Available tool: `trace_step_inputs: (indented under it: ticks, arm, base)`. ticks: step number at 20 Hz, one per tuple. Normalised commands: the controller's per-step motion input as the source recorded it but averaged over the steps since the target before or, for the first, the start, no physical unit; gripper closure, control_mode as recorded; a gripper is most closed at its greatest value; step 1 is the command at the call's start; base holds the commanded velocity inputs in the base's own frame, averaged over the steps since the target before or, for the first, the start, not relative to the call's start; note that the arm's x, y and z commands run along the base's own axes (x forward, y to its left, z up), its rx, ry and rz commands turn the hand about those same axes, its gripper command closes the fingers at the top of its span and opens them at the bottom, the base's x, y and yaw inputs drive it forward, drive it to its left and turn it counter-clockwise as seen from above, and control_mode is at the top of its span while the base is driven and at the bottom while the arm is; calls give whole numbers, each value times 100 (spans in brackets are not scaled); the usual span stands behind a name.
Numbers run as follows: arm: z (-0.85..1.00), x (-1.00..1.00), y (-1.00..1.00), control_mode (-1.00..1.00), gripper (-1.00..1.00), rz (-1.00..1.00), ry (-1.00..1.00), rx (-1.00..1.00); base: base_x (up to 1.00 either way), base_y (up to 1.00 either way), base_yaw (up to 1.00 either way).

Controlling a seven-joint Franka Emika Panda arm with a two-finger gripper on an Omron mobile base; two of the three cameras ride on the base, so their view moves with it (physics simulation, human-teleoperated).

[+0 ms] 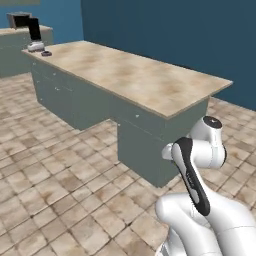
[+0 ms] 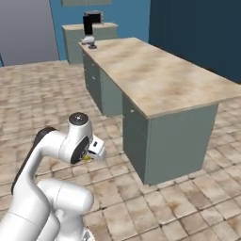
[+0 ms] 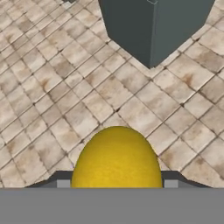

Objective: Grab the lemon and lime from the fridge, place them in the blender, close the lid, and turn on the blender to create a marinade.

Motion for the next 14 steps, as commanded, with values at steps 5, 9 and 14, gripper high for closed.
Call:
trace_step_inputs:
  ticks: [5, 9, 14]
  arm:
    - [0, 0, 0, 100, 100, 0, 0, 0]
    - [0, 0, 0, 100, 100, 0, 0, 0]
    - [0, 0, 0, 100, 100, 0, 0, 0]
  base:
    - [100, 100, -27]
    - [100, 100, -25]
    - [100, 100, -24]
